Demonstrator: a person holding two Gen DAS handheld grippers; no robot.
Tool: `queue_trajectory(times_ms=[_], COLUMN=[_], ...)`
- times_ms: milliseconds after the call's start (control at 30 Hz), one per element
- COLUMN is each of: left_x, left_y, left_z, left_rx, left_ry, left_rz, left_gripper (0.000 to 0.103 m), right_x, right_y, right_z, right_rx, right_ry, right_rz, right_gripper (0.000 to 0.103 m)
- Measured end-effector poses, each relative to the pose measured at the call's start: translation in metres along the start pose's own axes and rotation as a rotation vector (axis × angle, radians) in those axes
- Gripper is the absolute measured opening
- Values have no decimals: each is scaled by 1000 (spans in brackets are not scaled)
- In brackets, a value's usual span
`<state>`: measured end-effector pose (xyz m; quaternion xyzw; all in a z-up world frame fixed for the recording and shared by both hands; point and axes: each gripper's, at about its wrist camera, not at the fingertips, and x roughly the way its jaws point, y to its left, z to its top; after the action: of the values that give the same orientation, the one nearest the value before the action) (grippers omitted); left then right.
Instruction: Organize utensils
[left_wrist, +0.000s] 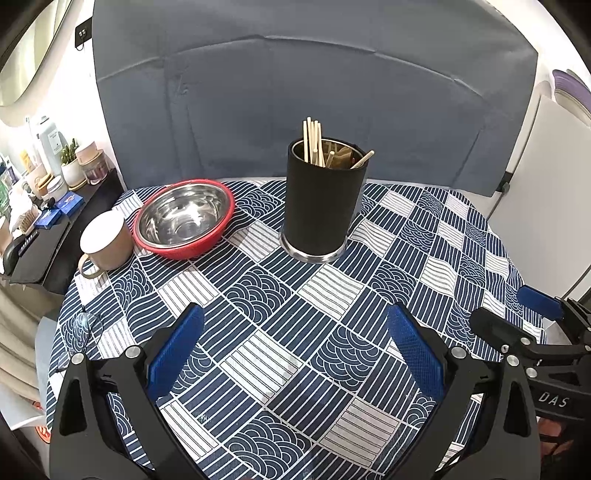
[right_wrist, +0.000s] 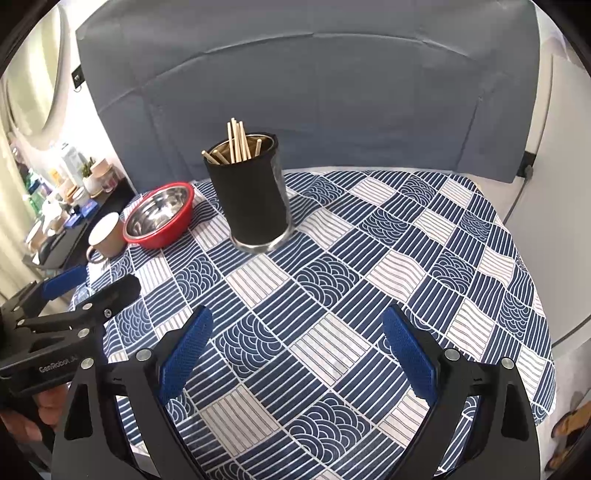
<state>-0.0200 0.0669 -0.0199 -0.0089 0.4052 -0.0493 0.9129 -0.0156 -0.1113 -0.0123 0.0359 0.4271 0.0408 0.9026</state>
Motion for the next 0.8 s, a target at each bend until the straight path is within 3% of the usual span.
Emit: queue_trajectory(times_ms=[800], left_x=[4], left_y=[5], left_z=[-3], left_rx=[-5], left_ry=[27], left_rz=[17], left_gripper=[97], right_x=[-1], right_y=[-1], right_z=[1], right_rx=[5], right_ry=[-5], right_rz=[-4], right_gripper=[89])
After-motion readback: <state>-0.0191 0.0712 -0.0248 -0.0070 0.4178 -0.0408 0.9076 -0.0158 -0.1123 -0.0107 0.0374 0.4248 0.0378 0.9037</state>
